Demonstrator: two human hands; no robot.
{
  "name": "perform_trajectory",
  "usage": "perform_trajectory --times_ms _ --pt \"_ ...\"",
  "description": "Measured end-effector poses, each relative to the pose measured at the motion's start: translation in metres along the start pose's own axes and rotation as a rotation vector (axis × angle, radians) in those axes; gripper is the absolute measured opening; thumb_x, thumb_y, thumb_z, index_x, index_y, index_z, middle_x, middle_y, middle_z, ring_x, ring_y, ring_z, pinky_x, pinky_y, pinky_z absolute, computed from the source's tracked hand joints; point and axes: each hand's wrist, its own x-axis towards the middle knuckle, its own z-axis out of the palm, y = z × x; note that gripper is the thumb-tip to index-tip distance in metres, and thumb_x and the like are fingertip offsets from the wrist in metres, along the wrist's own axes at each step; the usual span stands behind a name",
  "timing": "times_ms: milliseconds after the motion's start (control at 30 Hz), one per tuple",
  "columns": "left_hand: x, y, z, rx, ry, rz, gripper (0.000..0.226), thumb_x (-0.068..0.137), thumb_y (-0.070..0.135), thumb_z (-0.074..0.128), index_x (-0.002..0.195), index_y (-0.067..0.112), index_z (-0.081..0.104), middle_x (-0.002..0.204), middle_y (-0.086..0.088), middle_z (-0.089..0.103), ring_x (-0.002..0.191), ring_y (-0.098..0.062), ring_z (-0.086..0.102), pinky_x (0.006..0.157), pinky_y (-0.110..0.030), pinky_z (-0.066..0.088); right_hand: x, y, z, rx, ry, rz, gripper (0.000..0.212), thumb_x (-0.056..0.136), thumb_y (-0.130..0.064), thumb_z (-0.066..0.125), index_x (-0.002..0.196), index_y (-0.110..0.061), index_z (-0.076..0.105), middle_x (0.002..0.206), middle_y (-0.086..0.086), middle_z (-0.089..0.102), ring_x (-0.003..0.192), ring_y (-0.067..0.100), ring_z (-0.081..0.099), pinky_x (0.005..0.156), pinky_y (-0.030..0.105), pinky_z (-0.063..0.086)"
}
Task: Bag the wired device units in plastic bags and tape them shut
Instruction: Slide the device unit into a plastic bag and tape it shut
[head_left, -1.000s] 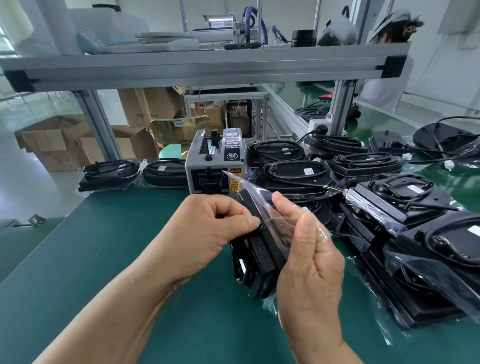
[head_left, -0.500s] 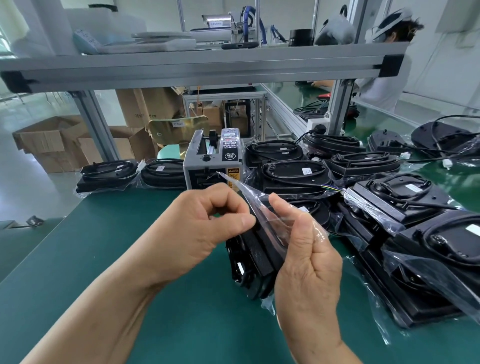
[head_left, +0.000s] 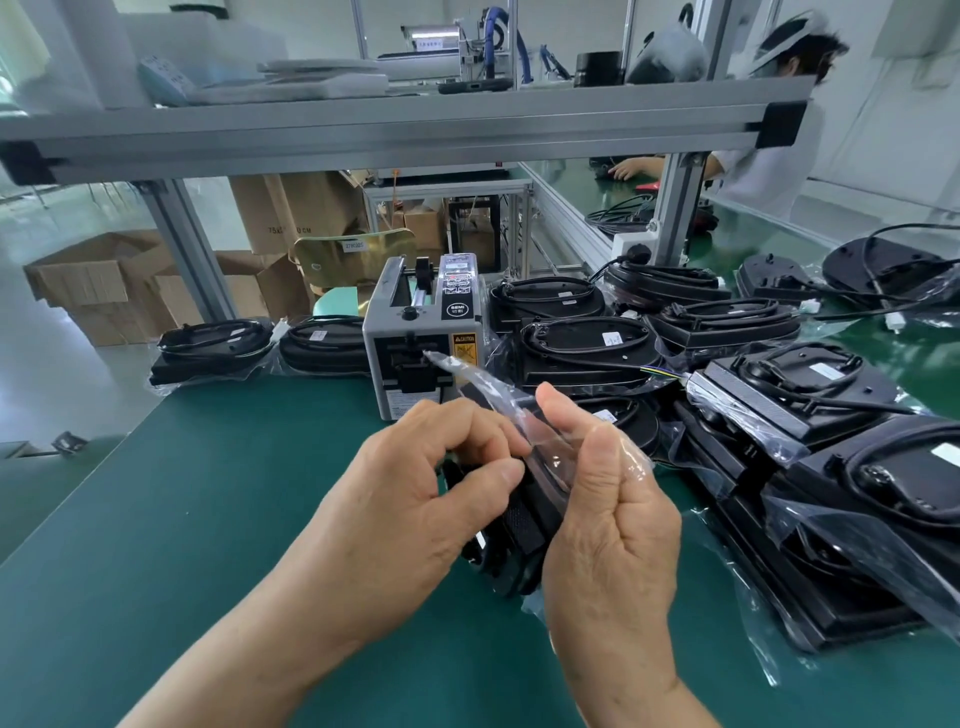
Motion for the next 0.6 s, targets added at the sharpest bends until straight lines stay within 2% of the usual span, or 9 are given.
perform_trajectory --times_ms 67,133,200,267,300,367,467,533,600 --pt "0.0 0.001 -0.004 -0.153 -0.132 -0.019 0.011 0.082 0.031 0.065 0.076 0.021 0.064 0.079 0.003 0.072 0.073 -0.006 0.063 0.07 -0.013 0.047 0.001 0.0 -0.002 -0.048 0.009 0.002 0.037 0.097 -0.035 0.037 0.101 -0.024 0.073 0.112 0.003 0.075 0.106 0.014 0.071 0.085 0.02 0.056" --pt "0.0 -0.001 -0.011 -0.261 -0.182 -0.033 0.015 0.08 0.034 0.065 0.077 0.02 0.065 0.074 -0.002 0.07 0.073 -0.011 0.063 0.073 -0.019 0.05 0.004 -0.002 -0.005 -0.119 0.003 0.022 0.041 0.097 -0.04 0.036 0.109 -0.024 0.072 0.109 0.0 0.075 0.105 0.013 0.07 0.09 0.027 0.055" --pt "0.002 -0.006 -0.017 -0.353 -0.107 -0.065 0.019 0.078 0.037 0.068 0.078 0.018 0.068 0.077 -0.01 0.067 0.078 -0.022 0.061 0.08 -0.029 0.049 0.006 -0.004 -0.005 -0.117 -0.001 0.028 0.044 0.097 -0.04 0.036 0.114 -0.019 0.071 0.106 -0.004 0.076 0.104 0.009 0.07 0.091 0.026 0.055" --pt "0.005 -0.01 -0.017 -0.311 0.016 -0.113 0.028 0.073 0.045 0.07 0.079 0.018 0.069 0.083 -0.019 0.061 0.075 -0.03 0.054 0.08 -0.04 0.042 0.005 -0.005 -0.003 -0.083 -0.001 0.019 0.045 0.096 -0.038 0.036 0.113 -0.015 0.071 0.105 -0.009 0.076 0.101 0.004 0.071 0.085 0.015 0.054" --pt "0.007 -0.012 -0.015 -0.275 0.058 -0.134 0.032 0.071 0.049 0.071 0.079 0.018 0.07 0.084 -0.016 0.062 0.075 -0.029 0.053 0.08 -0.041 0.042 0.004 -0.006 -0.002 -0.072 -0.005 0.017 0.045 0.096 -0.037 0.036 0.113 -0.014 0.071 0.105 -0.01 0.076 0.101 0.004 0.071 0.083 0.012 0.053" --pt "0.009 -0.012 -0.01 -0.248 0.105 -0.172 0.033 0.068 0.051 0.073 0.079 0.02 0.072 0.086 -0.006 0.067 0.078 -0.025 0.056 0.082 -0.041 0.047 0.002 -0.005 -0.001 -0.072 -0.012 0.013 0.044 0.097 -0.036 0.036 0.114 -0.014 0.071 0.107 -0.008 0.076 0.103 0.007 0.071 0.085 0.014 0.054" --pt "0.012 -0.011 -0.003 -0.242 0.123 -0.211 0.023 0.071 0.043 0.077 0.075 0.02 0.074 0.087 -0.005 0.068 0.084 -0.037 0.059 0.084 -0.05 0.05 0.002 -0.003 -0.001 -0.078 -0.009 0.022 0.045 0.096 -0.038 0.036 0.115 -0.015 0.071 0.108 -0.006 0.076 0.105 0.009 0.07 0.09 0.023 0.056" --pt "0.013 -0.012 -0.003 -0.207 0.12 -0.217 0.023 0.074 0.044 0.081 0.074 0.021 0.074 0.085 0.0 0.067 0.082 -0.035 0.059 0.078 -0.043 0.052 0.002 -0.002 -0.001 -0.066 -0.008 0.033 0.045 0.096 -0.038 0.037 0.116 -0.015 0.07 0.109 -0.004 0.076 0.107 0.01 0.07 0.092 0.027 0.057" --pt "0.014 -0.012 -0.004 -0.176 0.113 -0.221 0.019 0.072 0.042 0.079 0.071 0.023 0.074 0.081 0.007 0.065 0.07 -0.02 0.058 0.067 -0.025 0.047 0.002 -0.002 -0.002 -0.071 -0.012 0.035 0.045 0.096 -0.039 0.037 0.116 -0.015 0.07 0.11 -0.003 0.075 0.107 0.011 0.07 0.093 0.03 0.057"
